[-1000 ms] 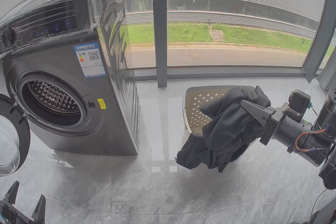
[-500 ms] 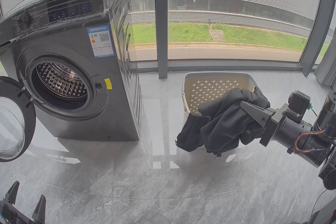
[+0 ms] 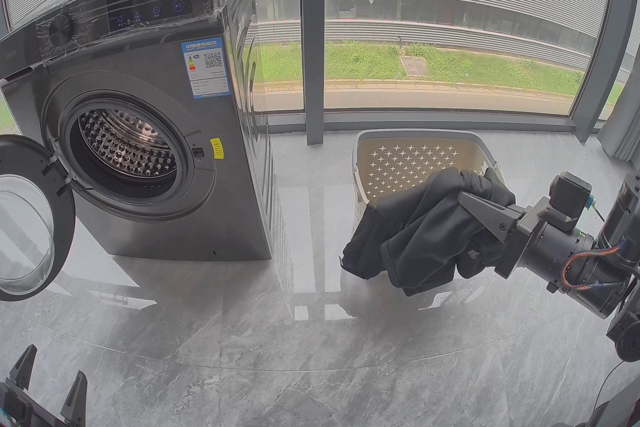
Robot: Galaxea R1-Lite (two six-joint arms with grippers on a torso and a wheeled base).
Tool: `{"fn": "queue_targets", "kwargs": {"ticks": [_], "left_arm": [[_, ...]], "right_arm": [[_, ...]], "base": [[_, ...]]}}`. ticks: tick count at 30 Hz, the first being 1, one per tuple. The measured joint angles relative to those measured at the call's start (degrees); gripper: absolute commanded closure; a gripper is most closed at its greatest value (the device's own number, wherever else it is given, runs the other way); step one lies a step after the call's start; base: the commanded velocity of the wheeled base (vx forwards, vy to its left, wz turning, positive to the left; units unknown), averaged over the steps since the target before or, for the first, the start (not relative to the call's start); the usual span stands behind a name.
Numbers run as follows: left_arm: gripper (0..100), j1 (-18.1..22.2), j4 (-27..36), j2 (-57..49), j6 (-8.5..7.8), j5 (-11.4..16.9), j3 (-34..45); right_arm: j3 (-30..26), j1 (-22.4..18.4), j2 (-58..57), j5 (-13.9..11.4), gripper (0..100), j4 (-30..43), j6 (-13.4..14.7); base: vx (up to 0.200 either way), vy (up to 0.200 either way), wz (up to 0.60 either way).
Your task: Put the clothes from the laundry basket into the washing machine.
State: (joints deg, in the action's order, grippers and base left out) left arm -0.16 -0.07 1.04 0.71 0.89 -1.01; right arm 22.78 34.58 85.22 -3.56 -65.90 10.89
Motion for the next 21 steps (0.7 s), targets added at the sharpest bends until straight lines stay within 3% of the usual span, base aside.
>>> {"fn": "queue_targets", "kwargs": {"ticks": [21], "left_arm": [[0, 0.0, 0.0, 0.0, 0.0, 0.0, 0.0]], "right_arm": [[0.04, 0.02, 0.0, -0.05, 100, 0.02, 0.02]], "base": [[0.0, 0.2, 0.0]]}}
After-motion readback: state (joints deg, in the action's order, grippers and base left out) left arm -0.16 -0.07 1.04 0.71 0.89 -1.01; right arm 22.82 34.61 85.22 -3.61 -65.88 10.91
